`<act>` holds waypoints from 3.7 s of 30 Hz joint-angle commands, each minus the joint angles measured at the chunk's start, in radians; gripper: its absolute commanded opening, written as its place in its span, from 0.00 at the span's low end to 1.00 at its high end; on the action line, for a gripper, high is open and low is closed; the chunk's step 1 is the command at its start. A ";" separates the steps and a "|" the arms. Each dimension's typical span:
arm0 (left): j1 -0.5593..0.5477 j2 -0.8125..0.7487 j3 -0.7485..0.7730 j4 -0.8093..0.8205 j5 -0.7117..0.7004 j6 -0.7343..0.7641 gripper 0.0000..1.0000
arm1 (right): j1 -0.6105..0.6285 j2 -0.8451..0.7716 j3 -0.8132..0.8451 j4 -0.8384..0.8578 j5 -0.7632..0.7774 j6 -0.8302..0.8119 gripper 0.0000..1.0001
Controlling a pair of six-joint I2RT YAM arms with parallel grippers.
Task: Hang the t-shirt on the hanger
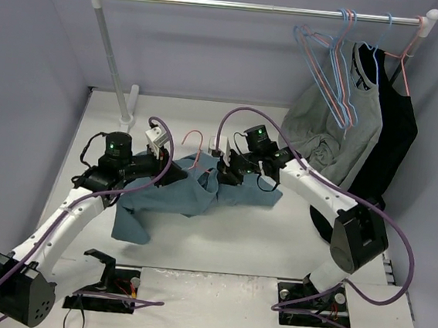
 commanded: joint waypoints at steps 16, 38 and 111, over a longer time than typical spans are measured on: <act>-0.003 -0.042 0.383 -0.308 -0.581 0.240 0.43 | -0.107 -0.419 0.048 -0.041 0.253 -0.028 0.00; -0.003 -0.048 0.681 -0.495 -0.954 0.016 0.63 | -0.104 -0.082 0.976 -0.144 0.353 0.225 0.00; -0.003 -0.127 0.555 -0.688 -0.882 -0.084 0.63 | -0.193 -0.279 0.160 0.640 0.810 0.579 0.80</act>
